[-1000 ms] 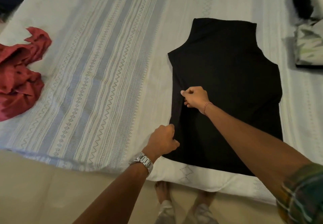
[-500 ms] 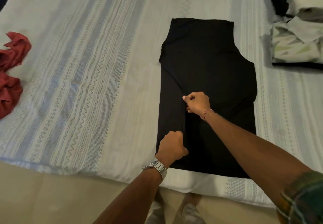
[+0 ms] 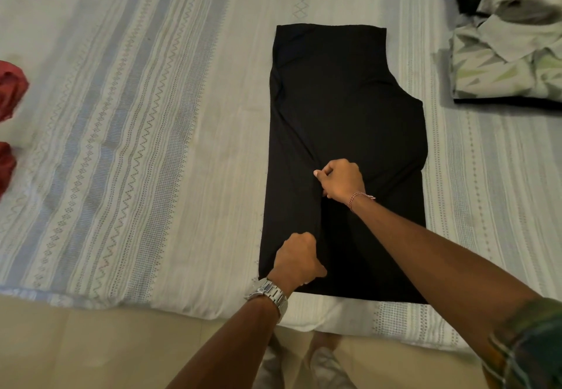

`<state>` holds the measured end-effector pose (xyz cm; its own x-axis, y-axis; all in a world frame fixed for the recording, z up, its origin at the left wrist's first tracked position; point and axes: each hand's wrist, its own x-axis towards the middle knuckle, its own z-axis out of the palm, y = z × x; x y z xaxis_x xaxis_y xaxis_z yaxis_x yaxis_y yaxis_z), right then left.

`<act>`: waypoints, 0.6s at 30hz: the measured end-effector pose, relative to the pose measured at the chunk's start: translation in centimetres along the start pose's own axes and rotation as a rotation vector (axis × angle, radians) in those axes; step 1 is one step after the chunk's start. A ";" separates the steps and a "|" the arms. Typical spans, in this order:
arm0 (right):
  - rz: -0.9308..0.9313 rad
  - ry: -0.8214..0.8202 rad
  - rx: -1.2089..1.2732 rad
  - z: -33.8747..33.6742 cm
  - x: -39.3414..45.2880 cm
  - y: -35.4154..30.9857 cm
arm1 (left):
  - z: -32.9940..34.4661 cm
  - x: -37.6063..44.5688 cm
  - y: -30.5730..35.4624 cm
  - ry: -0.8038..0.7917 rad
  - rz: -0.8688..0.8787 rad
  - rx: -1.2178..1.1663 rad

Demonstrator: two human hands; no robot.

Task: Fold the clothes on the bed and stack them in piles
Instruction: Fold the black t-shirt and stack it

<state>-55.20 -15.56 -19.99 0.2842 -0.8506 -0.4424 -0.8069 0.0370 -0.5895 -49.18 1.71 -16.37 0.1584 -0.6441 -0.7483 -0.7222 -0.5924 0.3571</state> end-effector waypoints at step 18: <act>-0.061 0.061 -0.179 -1.1 -1.3 2.0 | -0.4 0.0 -1.0 -0.381 -0.064 -0.430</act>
<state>-57.74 -14.93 -19.84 0.3073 -0.8790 -0.3645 -0.8700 -0.1044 -0.4818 -48.22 2.12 -16.54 -0.1189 -0.4282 -0.8959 -0.3679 -0.8190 0.4403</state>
